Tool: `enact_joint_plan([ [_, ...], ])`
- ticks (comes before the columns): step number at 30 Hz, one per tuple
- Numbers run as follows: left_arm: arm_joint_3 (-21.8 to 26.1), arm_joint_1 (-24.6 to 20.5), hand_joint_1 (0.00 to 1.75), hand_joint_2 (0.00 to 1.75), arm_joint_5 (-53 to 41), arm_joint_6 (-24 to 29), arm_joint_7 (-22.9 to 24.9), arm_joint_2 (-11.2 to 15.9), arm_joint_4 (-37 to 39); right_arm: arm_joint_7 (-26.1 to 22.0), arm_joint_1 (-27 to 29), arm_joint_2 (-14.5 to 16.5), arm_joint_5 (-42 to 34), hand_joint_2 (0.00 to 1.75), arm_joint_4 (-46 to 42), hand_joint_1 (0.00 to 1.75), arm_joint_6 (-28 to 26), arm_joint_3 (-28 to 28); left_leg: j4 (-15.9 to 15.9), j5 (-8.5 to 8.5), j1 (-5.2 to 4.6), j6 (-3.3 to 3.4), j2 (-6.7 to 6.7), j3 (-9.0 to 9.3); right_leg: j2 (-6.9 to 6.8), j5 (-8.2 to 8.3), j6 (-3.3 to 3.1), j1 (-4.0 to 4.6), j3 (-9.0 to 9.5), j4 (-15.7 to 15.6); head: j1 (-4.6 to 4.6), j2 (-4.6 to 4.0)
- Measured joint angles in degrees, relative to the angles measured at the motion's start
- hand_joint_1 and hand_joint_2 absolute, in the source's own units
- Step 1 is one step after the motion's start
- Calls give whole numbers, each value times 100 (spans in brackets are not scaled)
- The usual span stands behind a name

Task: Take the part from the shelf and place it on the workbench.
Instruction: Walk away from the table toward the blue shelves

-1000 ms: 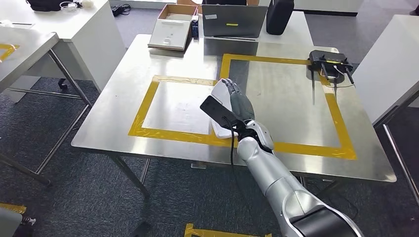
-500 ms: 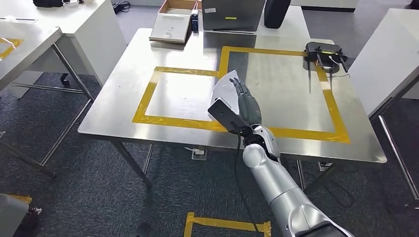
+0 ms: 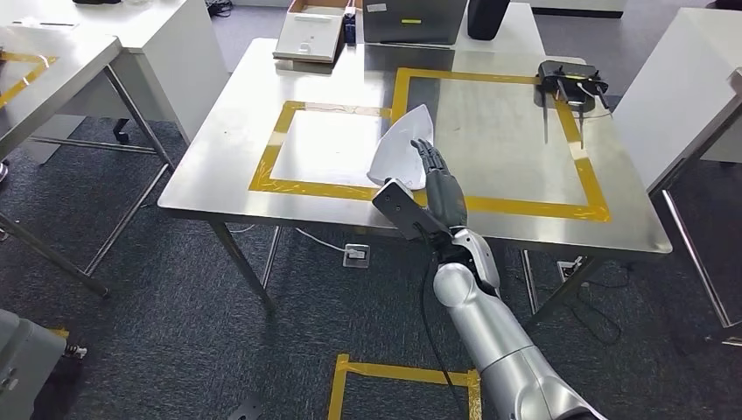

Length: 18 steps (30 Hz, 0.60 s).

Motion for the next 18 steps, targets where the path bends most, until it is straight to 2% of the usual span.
enact_joint_plan([
  [1,0,-1,0,0,0,0,1,2,0,1,21,-19,-2,0,-10,0,0,-2,-2,60,-1,64,11,-39,2,-80,34,-12,-37,40,1,0],
  [2,0,-4,0,0,0,-1,1,4,-1,2,40,-41,-4,0,-24,0,0,-5,-9,129,5,118,23,-93,3,-271,63,-20,-104,177,3,0],
  [3,0,-7,0,0,0,0,1,7,-1,1,57,-59,-7,0,-38,0,0,-7,-12,202,8,155,34,-160,4,-556,83,-24,-199,432,9,0],
  [4,0,-6,0,0,0,0,1,9,-1,1,80,-75,-12,0,-59,0,1,-9,-10,276,2,177,36,-242,5,-874,96,-20,-312,795,14,0],
  [5,0,-3,0,0,0,0,1,8,-1,1,113,-90,-20,0,-83,0,1,-11,-6,348,-5,187,37,-337,6,-1114,104,-15,-404,1191,18,0],
  [6,1,3,0,0,0,0,1,7,1,1,162,-108,-30,0,-114,0,1,-12,-2,418,-14,191,37,-430,7,-1230,102,-8,-445,1515,20,0],
  [7,1,10,0,0,0,-1,2,6,2,4,227,-132,-40,0,-158,0,1,-15,2,485,-24,191,37,-520,7,-1213,90,0,-401,1685,21,0],
  [8,2,17,0,0,-1,-1,2,6,2,10,297,-155,-48,0,-212,0,3,-21,5,545,-32,187,36,-600,7,-1096,67,11,-254,1645,22,0],
  [9,2,22,0,0,-2,-3,3,7,2,17,363,-177,-51,0,-280,0,4,-29,8,600,-40,179,35,-668,8,-953,31,25,-6,1403,22,0],
  [10,2,25,0,0,-5,-8,4,3,1,27,418,-194,-52,0,-356,0,7,-36,12,654,-45,166,35,-724,9,-896,-22,47,320,998,22,0],
  [11,3,24,0,0,-10,-14,4,-1,1,36,465,-206,-51,0,-437,0,8,-42,15,704,-52,144,35,-765,8,-904,-68,72,625,577,18,0],
  [12,3,22,0,0,-16,-22,4,-5,1,45,511,-222,-51,0,-511,0,8,-46,8,753,-53,114,38,-781,9,-938,-109,96,837,249,18,0],
  [13,3,20,0,0,-22,-29,3,-10,1,54,554,-241,-50,0,-569,0,9,-50,-5,803,-46,78,41,-785,10,-990,-144,119,954,39,22,0],
  [15,2,20,0,0,-44,-38,1,-13,1,79,652,-293,-52,0,-651,0,8,-65,-53,898,-30,0,41,-786,5,-913,-200,127,934,-54,36,0],
  [16,2,24,0,0,-56,-41,3,-12,1,91,698,-316,-55,0,-683,0,7,-75,-40,867,-26,-34,34,-817,-2,-851,-236,114,911,-94,38,0],
  [17,2,28,0,0,-68,-44,8,-11,2,103,749,-336,-59,0,-718,0,4,-86,52,729,-27,-63,28,-873,-8,-766,-272,97,865,-129,30,0],
  [18,2,31,0,0,-74,-46,11,-8,2,108,800,-353,-63,0,-751,0,0,-98,258,494,-26,-90,23,-951,-14,-676,-299,76,803,-156,21,0],
])
